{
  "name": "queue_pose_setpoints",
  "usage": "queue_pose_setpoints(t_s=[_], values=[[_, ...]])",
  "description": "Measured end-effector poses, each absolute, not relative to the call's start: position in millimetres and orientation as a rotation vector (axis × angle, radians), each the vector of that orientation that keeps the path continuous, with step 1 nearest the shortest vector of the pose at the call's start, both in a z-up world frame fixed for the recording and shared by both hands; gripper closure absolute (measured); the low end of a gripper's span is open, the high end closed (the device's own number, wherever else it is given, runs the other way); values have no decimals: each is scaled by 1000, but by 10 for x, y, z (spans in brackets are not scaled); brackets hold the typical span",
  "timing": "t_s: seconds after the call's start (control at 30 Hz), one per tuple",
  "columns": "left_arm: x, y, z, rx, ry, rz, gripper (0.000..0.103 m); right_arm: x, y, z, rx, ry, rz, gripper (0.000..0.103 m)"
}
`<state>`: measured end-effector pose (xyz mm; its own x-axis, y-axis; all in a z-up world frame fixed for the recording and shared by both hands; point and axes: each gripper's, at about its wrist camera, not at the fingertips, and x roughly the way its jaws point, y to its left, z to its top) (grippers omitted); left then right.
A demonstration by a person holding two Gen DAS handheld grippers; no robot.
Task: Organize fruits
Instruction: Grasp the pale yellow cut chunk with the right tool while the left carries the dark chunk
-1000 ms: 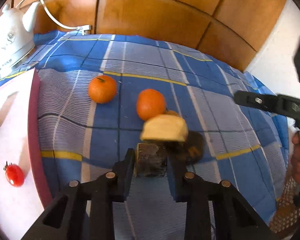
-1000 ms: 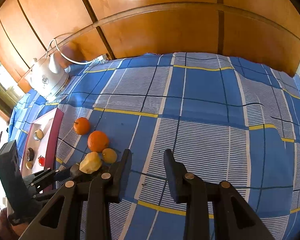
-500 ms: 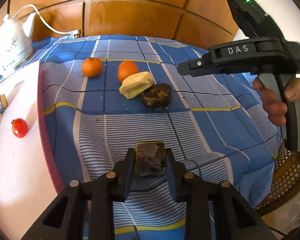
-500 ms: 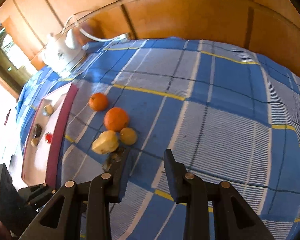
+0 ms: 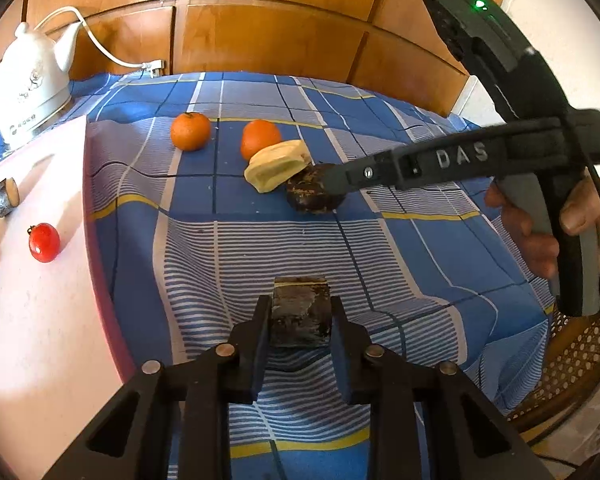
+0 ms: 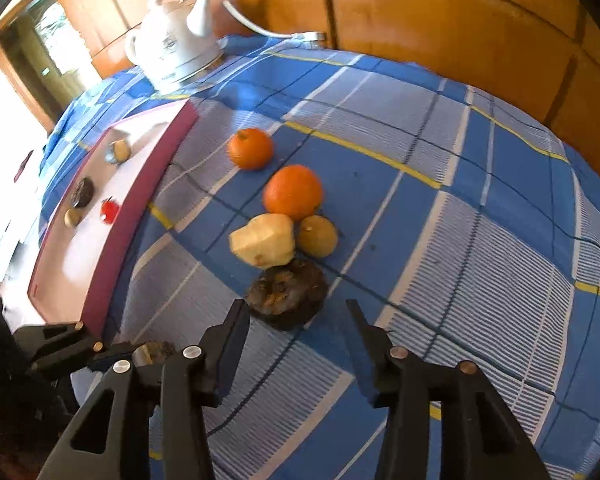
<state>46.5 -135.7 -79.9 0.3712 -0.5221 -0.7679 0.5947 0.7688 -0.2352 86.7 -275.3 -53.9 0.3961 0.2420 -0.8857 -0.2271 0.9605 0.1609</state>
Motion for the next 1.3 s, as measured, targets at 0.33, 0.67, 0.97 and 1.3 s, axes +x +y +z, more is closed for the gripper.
queue_pose_setpoints(t_s=[0.33,0.67,0.97,1.3], values=[[452,-1339,-802,80,948,-729,76,899,-2738,-456,17,1098,296,55],[460,-1333,-806,70,948,-736,76,1145,-2453,-470,46,1122,386,53],[477,-1321,-824,60,944,-745,76,1166,-2183,-490,-36,1144,424,53],[489,-1211,-774,21,940,-770,76,1216,-1987,-535,-94,1189,493,47]])
